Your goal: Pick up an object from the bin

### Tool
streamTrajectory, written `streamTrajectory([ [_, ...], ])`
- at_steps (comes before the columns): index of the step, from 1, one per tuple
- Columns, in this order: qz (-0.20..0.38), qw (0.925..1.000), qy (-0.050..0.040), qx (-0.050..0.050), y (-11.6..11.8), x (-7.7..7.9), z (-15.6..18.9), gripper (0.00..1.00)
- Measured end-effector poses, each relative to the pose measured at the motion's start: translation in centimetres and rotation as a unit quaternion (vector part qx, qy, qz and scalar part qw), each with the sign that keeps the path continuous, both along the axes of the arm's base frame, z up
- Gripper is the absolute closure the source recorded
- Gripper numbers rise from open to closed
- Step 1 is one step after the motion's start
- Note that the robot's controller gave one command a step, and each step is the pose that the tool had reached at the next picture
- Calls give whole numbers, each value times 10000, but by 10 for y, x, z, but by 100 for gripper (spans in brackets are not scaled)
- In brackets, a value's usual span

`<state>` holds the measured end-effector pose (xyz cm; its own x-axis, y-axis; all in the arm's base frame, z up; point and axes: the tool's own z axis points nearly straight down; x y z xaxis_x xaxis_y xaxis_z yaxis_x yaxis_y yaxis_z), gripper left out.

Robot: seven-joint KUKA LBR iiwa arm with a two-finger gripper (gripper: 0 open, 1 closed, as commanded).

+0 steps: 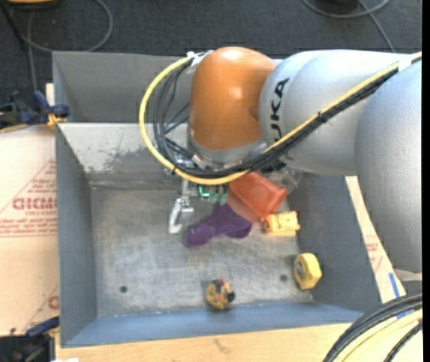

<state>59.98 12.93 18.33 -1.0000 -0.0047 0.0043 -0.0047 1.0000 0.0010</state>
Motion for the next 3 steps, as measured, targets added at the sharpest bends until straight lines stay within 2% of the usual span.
streamTrajectory([
  [1, -11, 10000, -39, 6, 0, 2, 5, 0],
  [2, -263, 9996, -71, 17, -5, 16, -11, 0],
  [3, -381, 9993, -18, -11, -11, 30, -41, 0],
])
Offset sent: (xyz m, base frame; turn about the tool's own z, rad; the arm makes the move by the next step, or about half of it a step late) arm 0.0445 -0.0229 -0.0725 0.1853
